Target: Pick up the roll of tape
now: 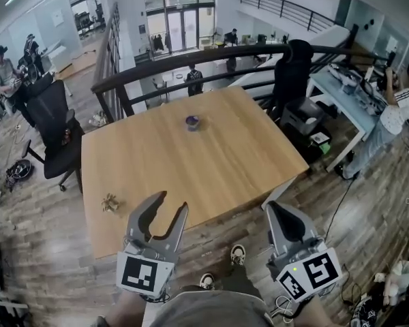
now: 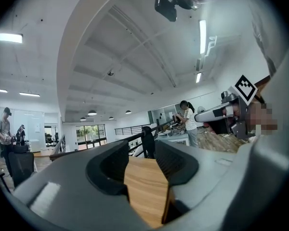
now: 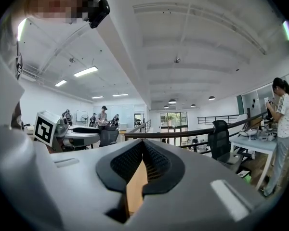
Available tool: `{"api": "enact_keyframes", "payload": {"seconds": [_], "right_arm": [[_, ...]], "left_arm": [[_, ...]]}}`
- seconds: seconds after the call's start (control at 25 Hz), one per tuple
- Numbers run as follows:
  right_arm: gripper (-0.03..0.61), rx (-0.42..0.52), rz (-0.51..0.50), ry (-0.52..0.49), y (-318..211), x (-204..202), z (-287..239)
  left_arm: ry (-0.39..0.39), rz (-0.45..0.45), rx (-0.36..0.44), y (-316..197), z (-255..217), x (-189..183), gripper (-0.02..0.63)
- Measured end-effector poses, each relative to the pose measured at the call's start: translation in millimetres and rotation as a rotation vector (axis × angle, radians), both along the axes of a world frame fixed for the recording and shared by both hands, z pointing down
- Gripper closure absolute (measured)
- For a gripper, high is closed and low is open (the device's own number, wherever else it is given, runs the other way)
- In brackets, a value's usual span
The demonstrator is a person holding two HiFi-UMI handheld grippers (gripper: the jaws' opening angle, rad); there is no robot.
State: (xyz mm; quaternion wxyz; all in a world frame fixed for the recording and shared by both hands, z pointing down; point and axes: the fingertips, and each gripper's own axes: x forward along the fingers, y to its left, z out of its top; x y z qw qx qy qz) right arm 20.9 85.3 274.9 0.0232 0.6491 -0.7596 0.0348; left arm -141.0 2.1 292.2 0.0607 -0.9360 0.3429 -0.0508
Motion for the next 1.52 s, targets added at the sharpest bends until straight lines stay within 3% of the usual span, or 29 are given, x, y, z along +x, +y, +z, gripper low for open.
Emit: {"api": "enact_keyframes", "payload": {"seconds": [0.48, 0.96, 1.2, 1.52], "right_arm": [[0.568, -0.003, -0.064, -0.015, -103, 64, 19], [0.568, -0.036, -0.279, -0.020, -246, 153, 12], [0.568, -0.051, -0.385, -0.002, -287, 173, 20], [0.568, -0.079, -0.423, -0.018, -316, 180, 31]], "left_arm": [[-0.017, -0.059, -0.001, -88, 17, 61, 0.439], [-0.040, -0.289, -0.025, -196, 7, 130, 0.439], [-0.051, -0.386, -0.034, -221, 15, 152, 0.439], [-0.075, -0.428, -0.067, -240, 25, 156, 0.439]]}}
